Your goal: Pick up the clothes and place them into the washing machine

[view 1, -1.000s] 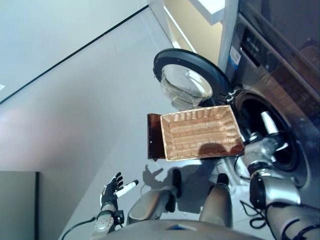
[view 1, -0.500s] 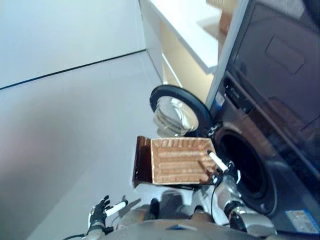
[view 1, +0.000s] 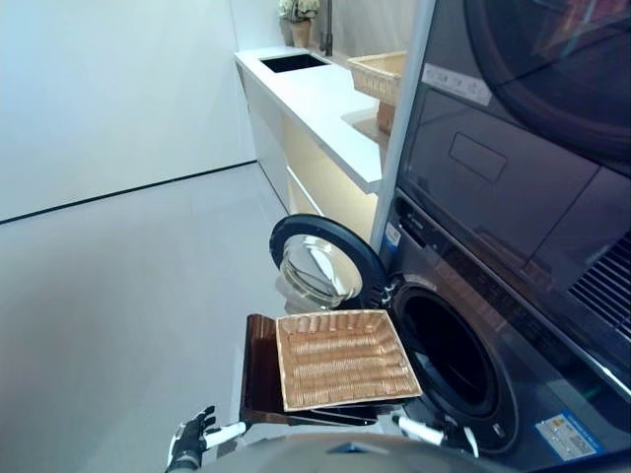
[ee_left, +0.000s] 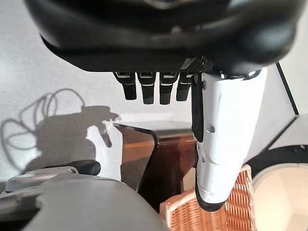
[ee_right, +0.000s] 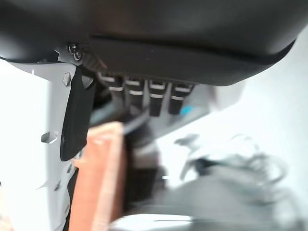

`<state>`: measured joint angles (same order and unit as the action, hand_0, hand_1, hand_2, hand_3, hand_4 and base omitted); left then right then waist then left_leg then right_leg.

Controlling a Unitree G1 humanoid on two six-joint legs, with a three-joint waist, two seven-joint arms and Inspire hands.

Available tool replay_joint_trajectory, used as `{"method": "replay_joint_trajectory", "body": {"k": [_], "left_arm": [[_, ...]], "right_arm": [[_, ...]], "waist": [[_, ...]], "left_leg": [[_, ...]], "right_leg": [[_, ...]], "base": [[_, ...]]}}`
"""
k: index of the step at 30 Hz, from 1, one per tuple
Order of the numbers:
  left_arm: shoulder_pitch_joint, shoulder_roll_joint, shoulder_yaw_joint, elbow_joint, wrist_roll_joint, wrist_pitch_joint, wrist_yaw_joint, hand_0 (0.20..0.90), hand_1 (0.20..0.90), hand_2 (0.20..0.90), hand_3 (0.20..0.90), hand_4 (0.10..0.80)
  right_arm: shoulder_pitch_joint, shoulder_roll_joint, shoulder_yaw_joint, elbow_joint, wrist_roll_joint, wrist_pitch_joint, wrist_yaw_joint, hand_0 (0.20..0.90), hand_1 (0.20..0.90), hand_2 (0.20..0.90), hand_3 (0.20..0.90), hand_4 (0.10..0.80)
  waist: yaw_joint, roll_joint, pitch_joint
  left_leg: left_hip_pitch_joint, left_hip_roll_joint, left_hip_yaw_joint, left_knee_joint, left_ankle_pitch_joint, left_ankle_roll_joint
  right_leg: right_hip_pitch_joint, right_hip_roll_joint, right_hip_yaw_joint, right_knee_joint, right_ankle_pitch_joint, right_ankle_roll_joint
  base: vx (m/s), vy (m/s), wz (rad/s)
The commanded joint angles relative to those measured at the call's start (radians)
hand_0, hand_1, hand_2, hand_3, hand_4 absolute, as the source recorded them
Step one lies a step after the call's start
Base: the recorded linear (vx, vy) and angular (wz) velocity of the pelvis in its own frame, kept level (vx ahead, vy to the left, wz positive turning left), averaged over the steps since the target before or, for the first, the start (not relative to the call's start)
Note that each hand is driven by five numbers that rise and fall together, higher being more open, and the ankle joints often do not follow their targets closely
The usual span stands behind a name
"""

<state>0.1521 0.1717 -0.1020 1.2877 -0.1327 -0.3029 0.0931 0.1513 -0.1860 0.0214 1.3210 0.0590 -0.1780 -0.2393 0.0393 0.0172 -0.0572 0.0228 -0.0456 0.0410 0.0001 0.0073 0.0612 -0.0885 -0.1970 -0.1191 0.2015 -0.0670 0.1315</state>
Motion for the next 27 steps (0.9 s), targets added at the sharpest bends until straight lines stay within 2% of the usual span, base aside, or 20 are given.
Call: {"method": "replay_joint_trajectory", "body": {"k": [1, 7, 16, 27], "left_arm": [[-0.041, -0.02, 0.011, 0.045, 0.037, -0.01, -0.032, 0.9, 0.9, 0.9, 0.9, 0.8], [-0.046, -0.028, -0.014, 0.071, 0.094, 0.014, -0.064, 0.9, 0.9, 0.9, 0.9, 0.8], [-0.048, -0.035, -0.039, 0.061, 0.105, 0.022, -0.052, 0.9, 0.9, 0.9, 0.9, 0.8], [-0.047, -0.05, -0.041, 0.056, 0.074, 0.032, -0.052, 0.9, 0.9, 0.9, 0.9, 0.8]], "right_arm": [[-0.041, -0.045, 0.063, 0.061, -0.17, 0.013, 0.001, 0.9, 0.9, 0.9, 0.9, 0.8], [-0.036, -0.064, -0.013, 0.127, -0.145, 0.034, -0.001, 0.9, 0.9, 0.9, 0.9, 0.8], [-0.052, -0.049, -0.007, 0.115, -0.118, 0.028, -0.01, 0.9, 0.9, 0.9, 0.9, 0.8], [-0.074, -0.058, -0.007, 0.134, -0.109, 0.037, -0.027, 0.9, 0.9, 0.9, 0.9, 0.8]], "waist": [[-0.011, -0.015, -0.012], [-0.028, -0.018, -0.025], [-0.037, -0.022, -0.035], [-0.046, -0.011, -0.032]], "left_leg": [[-0.031, 0.001, 0.0, -0.009, 0.005, -0.077], [-0.009, 0.019, -0.001, -0.002, 0.0, -0.078], [0.007, 0.039, -0.002, -0.007, 0.003, -0.083], [0.006, 0.046, -0.005, -0.014, 0.005, -0.086]], "right_leg": [[0.106, 0.025, -0.008, -0.166, 0.066, -0.021], [0.126, 0.04, -0.002, -0.156, 0.053, -0.026], [0.143, 0.054, 0.0, -0.161, 0.043, -0.031], [0.14, 0.06, -0.002, -0.161, 0.037, -0.036]], "base": [[-0.051, -0.067, -0.14], [-0.008, -0.071, 0.0], [-0.006, -0.041, -0.02], [0.0, 0.0, 0.0]]}}
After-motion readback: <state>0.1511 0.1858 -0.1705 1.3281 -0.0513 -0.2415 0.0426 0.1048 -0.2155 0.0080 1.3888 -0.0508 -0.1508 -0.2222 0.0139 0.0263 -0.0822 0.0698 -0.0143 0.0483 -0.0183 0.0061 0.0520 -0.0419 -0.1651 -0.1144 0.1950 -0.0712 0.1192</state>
